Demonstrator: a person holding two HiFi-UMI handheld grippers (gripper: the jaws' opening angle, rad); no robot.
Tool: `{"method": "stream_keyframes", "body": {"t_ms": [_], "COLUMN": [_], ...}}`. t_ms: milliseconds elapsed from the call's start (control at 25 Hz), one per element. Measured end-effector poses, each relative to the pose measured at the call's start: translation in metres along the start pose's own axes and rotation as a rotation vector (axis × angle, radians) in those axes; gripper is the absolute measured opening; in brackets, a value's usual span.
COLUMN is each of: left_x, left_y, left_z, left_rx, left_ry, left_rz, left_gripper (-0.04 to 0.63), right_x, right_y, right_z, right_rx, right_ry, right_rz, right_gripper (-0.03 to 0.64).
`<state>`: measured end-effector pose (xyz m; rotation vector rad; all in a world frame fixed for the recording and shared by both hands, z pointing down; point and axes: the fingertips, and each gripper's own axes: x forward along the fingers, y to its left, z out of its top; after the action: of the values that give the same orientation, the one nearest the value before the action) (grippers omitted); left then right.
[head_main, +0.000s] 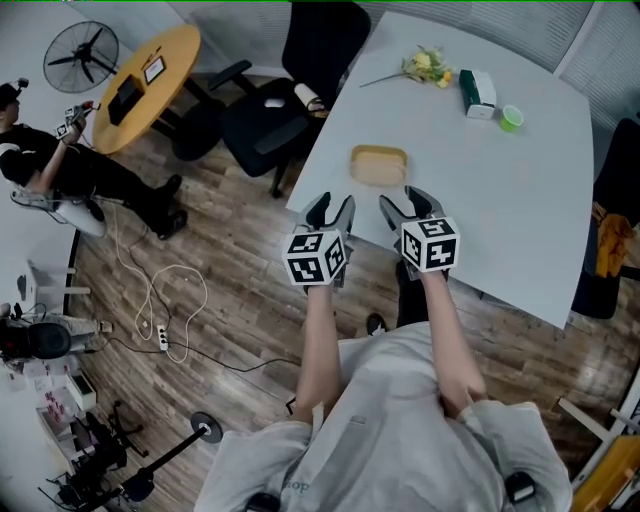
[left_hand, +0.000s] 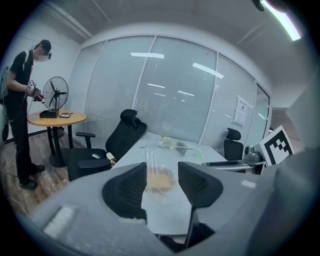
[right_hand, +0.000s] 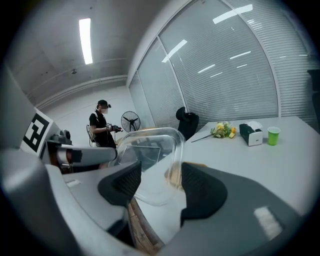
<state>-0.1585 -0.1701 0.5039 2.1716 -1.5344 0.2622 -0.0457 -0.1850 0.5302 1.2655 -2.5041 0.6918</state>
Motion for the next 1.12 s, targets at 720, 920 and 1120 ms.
{"method": "stream_keyframes", "body": {"t_ms": [720,920,1120], "left_x": [-0.030,-0.029,-0.029], "left_y": [-0.012,-0.016,-0.021], "left_z": [0.005,0.005,0.010], "left_rx": [0.008,0.004,0.008], "left_ry": [-0.039,-0.042,-0.056], "left_rz": [-0.014,-0.033,-0.043], "left_gripper": [0.199,0.199,0.199], "right_x": [-0.022,-0.027,-0.030], "right_y": [0.017,0.014,0.012], "right_z": [0.004,0.004,0.010], "right_rx": [-0.018,-0.029,-0.044], "right_ry": [-0.027,-0.021,-0.021], "right_rz": [0.017,0.006,0.003], "right_gripper": [0.252,0.252,0.252]}}
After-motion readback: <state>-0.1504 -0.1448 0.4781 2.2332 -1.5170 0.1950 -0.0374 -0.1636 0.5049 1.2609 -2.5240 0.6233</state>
